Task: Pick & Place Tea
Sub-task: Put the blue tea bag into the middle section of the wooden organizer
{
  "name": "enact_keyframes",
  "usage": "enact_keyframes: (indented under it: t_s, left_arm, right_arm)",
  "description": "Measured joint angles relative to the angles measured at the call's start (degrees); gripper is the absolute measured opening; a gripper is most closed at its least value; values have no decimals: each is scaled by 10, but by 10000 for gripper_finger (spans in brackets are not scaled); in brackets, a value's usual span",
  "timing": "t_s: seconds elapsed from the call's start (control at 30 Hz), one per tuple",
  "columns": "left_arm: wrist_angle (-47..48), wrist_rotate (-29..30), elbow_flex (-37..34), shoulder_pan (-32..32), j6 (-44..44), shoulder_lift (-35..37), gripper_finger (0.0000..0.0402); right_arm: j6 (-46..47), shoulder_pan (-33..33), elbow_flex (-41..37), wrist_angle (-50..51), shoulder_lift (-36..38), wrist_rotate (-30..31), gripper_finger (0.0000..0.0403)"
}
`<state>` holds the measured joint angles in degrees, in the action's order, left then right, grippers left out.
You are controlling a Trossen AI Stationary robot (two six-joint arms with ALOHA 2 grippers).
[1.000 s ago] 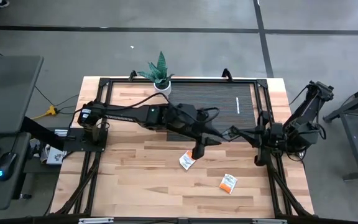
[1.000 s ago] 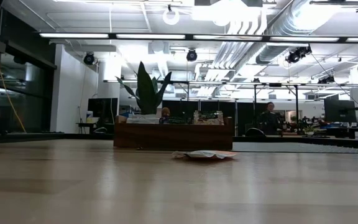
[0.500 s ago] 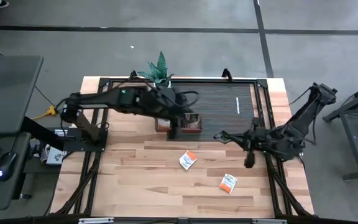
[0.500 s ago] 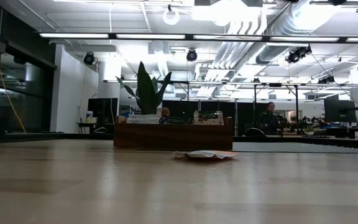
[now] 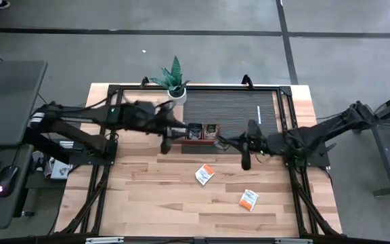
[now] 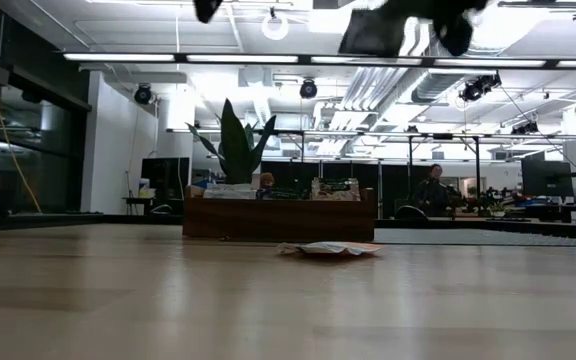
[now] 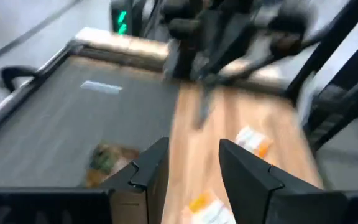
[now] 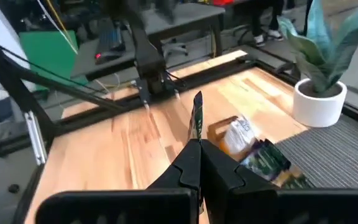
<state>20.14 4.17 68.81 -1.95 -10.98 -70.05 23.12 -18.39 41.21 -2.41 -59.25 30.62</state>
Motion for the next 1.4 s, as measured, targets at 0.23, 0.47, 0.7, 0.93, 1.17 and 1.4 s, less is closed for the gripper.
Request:
enact_keyframes:
  t_s: [0.23,0.47,0.7,0.93,1.17,1.4]
  left_arm:
    - [-270,-45,-247,0,-106,121,138]
    - [-352,-49,-374,1,-152,217,138]
    - [-392,-48,-462,1,-184,309,138]
    - [-397,-58,-502,1,-213,342,138]
    - [-397,-75,-507,1,-228,343,138]
    - [-397,-77,-507,1,-228,343,138]
  right_arm:
    - [-18,160,5,-23,-55,-205,0]
    - [-69,268,78,-27,-170,-338,0]
    - [-137,314,175,-9,-291,-404,0]
    - [-186,334,207,29,-373,-417,0]
    - [-197,343,207,20,-413,-441,0]
    - [-202,343,207,7,-431,-442,0]
